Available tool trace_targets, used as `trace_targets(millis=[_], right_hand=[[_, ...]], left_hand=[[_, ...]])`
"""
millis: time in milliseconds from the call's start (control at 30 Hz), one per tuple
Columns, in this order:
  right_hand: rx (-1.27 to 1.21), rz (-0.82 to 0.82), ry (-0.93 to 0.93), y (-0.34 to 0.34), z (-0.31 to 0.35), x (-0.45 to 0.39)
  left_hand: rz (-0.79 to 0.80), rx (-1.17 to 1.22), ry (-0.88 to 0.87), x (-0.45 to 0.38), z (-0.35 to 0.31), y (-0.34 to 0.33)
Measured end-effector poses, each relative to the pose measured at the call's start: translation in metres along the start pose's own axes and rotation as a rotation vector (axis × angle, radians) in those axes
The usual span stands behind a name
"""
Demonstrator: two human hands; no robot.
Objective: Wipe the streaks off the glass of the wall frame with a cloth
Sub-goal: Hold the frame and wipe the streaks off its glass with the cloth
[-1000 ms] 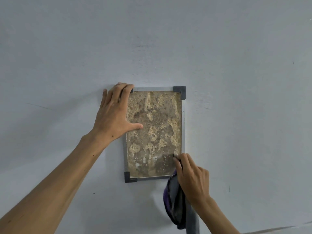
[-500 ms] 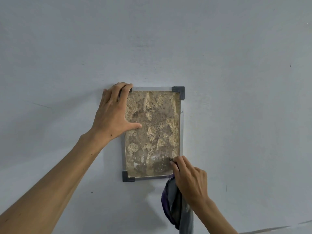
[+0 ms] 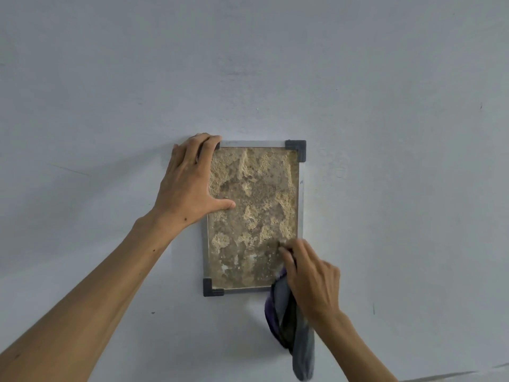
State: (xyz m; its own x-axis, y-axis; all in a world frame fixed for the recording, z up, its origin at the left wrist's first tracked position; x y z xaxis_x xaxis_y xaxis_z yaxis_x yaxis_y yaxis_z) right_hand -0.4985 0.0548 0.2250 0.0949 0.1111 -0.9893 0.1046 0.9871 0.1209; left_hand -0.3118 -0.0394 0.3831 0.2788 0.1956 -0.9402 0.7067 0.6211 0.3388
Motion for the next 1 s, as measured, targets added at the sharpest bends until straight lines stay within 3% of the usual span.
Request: trace_targets(millis=[133, 333, 567, 767, 933, 1000], right_hand=[[-0.016, -0.085, -0.086, 0.005, -0.002, -0.026], [-0.045, 0.09, 0.134, -0.011, 0.017, 0.034], [-0.045, -0.056, 0.018, -0.003, 0.011, -0.025], [-0.095, 0.063, 0.227, -0.009, 0.029, 0.015], [-0.081, -0.065, 0.009, 0.0, 0.017, -0.021], [-0.109, -0.041, 0.085, -0.006, 0.029, -0.007]], left_hand=[[-0.001, -0.004, 0.0, 0.0, 0.0, 0.0], [-0.001, -0.001, 0.0, 0.0, 0.002, -0.001], [0.002, 0.002, -0.008, 0.0, 0.002, -0.001], [-0.011, 0.003, -0.024, -0.001, 0.001, -0.001], [-0.004, -0.005, -0.031, 0.0, 0.001, -0.002], [-0.005, -0.006, -0.035, 0.0, 0.001, -0.003]])
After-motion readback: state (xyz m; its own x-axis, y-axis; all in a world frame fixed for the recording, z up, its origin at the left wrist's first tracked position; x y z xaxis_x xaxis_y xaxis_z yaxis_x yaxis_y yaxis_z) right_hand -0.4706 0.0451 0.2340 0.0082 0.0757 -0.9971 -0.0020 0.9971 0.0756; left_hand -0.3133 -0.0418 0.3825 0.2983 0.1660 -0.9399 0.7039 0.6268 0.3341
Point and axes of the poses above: each hand's wrist, its own x-axis away from the middle knuckle, its own y-axis out of the back of the hand, z = x × y, the point moved 10 cm from there along -x, towards the middle knuckle, and after that the axes turned 11 degrees about -z, right-handed, at the moved point
